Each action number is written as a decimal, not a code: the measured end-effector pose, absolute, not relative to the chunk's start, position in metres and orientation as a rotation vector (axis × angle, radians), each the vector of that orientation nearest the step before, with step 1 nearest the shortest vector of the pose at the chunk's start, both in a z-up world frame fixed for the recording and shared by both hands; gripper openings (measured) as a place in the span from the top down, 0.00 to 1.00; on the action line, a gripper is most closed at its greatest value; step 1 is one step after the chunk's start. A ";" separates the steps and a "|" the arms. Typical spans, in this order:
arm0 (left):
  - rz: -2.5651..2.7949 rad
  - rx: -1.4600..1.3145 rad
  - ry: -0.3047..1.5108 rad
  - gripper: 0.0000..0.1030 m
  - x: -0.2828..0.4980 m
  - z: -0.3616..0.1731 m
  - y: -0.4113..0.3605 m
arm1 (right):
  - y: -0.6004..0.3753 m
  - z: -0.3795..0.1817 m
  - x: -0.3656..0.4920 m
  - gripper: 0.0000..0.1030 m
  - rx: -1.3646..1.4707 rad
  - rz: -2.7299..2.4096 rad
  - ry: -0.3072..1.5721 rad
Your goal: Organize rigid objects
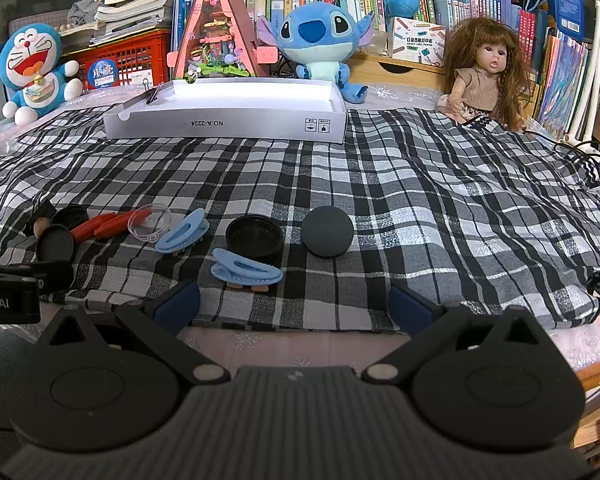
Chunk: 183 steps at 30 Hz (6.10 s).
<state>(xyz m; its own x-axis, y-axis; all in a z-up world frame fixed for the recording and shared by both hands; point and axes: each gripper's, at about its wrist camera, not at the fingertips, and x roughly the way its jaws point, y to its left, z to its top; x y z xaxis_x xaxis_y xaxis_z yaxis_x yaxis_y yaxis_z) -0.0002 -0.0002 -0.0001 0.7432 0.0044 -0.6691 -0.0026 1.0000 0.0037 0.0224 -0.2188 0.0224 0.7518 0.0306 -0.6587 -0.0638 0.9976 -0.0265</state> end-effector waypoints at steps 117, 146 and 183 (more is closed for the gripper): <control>-0.222 -0.110 0.610 0.71 0.012 0.040 0.000 | -0.206 0.051 0.030 0.58 0.057 0.139 0.641; -0.244 -0.177 0.676 0.71 0.130 0.073 0.009 | -0.223 0.083 0.130 0.58 0.109 0.178 0.697; -0.140 -0.154 0.902 0.71 0.280 0.045 0.001 | -0.210 0.063 0.289 0.57 0.080 0.133 0.958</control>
<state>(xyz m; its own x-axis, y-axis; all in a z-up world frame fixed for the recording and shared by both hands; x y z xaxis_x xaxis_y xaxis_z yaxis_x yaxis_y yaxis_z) 0.2799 0.0006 0.0449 0.6126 -0.1858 -0.7683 0.0562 0.9798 -0.1922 0.2887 -0.2098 0.0634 0.5680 0.1481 -0.8096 -0.0774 0.9889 0.1266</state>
